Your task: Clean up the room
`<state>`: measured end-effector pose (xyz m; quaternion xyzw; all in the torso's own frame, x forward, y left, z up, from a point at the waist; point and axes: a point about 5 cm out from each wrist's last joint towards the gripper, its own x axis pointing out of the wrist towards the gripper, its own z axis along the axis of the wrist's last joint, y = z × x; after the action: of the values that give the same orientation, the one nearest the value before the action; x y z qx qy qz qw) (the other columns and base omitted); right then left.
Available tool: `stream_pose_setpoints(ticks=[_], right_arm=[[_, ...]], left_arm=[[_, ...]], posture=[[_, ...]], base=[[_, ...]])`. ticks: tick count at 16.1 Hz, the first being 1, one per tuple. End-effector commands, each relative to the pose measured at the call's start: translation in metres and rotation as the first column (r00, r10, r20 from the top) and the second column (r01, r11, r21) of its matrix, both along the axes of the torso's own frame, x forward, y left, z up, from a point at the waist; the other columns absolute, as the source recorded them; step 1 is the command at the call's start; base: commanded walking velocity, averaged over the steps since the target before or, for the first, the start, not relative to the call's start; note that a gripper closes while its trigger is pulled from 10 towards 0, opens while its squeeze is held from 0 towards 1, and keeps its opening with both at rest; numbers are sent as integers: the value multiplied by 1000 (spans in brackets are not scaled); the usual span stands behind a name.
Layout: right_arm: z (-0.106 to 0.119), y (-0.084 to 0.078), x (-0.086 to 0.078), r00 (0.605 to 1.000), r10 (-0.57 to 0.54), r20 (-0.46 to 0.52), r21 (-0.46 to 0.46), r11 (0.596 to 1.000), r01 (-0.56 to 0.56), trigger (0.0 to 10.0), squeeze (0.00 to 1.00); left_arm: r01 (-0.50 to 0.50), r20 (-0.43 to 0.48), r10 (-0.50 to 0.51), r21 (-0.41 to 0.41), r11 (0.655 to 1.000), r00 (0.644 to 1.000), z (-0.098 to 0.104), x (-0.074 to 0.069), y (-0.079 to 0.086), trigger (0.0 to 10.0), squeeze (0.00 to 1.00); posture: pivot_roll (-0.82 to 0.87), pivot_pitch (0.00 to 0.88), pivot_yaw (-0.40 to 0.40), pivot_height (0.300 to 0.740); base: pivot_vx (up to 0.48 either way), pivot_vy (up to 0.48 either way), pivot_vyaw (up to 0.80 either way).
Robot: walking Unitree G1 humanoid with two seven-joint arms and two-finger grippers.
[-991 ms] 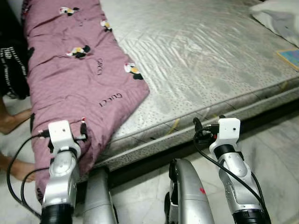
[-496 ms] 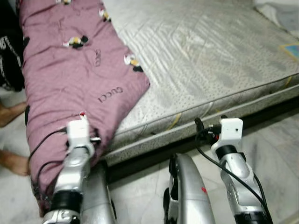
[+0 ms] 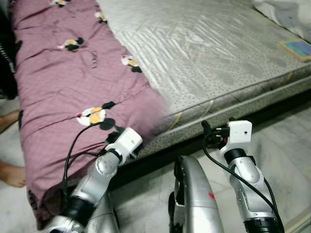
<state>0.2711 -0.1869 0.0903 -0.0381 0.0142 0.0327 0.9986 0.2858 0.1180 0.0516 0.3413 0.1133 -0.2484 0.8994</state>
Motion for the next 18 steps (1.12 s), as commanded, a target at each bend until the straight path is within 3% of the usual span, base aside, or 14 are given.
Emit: stream_pose_setpoints(ticks=[1, 3, 5, 6, 7, 9, 11, 13, 14, 16, 18], right_arm=[[-2, -2, -1, 1000, -5, -7, -4, 1000, 5, 10000, 0], [-1, -1, 0, 1000, -4, -6, -5, 1000, 4, 10000, 0], [-1, -1, 1, 1000, -7, -4, -4, 1000, 7, 10000, 0], [-1, -1, 1, 1000, -14, -4, 3, 1000, 14, 10000, 0], [-1, -1, 1, 1000, -15, -4, 3, 1000, 15, 10000, 0], [0, -1, 1, 1000, -18, 0, 2, 1000, 18, 10000, 0], [3, -1, -3, 1000, -29, 7, 9, 1000, 29, 10000, 0], [3, -4, -11, 999, -36, 1, 13, 999, 36, 10000, 0], [3, -5, -14, 999, -38, -2, 11, 999, 38, 10000, 0], [0, -11, -24, 999, -49, -23, -2, 999, 49, 10000, 0], [0, -12, -26, 998, -56, -25, -4, 998, 56, 10000, 0]], left_arm=[[117, 8, -118, 72, 990, 993, -2, -9, -7, 10000, 0], [160, 38, -162, 71, 985, 986, -1, -14, -10, 10000, 0], [103, 153, -100, -10, 995, 983, 17, -8, -11, 10000, 0], [17, 271, 21, -139, 990, 962, 42, 4, -7, 10000, 0], [-30, 326, 98, -205, 978, 940, 56, 12, -2, 10000, 0], [-98, 332, 196, -289, 952, 923, 65, 23, 7, 10000, 0], [-277, 194, 384, -420, 864, 903, 61, 46, 25, 10000, 0], [-407, 23, 459, -427, 808, 888, 45, 60, 33, 10000, 0], [-422, -17, 457, -416, 806, 889, 40, 63, 32, 10000, 0], [-384, -191, 344, -244, 891, 919, 11, 63, 11, 10000, 0], [-288, -303, 220, -203, 936, 927, -5, 54, -11, 10000, 0]], posture=[[-105, 99, -19, 486], [-107, 100, -19, 486], [-106, 101, -19, 486], [-100, 103, -21, 486], [-100, 105, -21, 486], [-100, 108, -21, 486], [-117, 117, -14, 486], [-134, 124, -10, 486], [-140, 125, -8, 486], [-173, 126, 0, 486], [-181, 123, 3, 486]], base=[[0, 0, 0], [0, 0, 0], [0, 0, 0], [0, 0, 0], [0, 0, 0], [0, 0, 0], [0, 0, 0], [0, 0, 0], [0, 0, 0], [0, 0, 0], [0, 0, 0]])
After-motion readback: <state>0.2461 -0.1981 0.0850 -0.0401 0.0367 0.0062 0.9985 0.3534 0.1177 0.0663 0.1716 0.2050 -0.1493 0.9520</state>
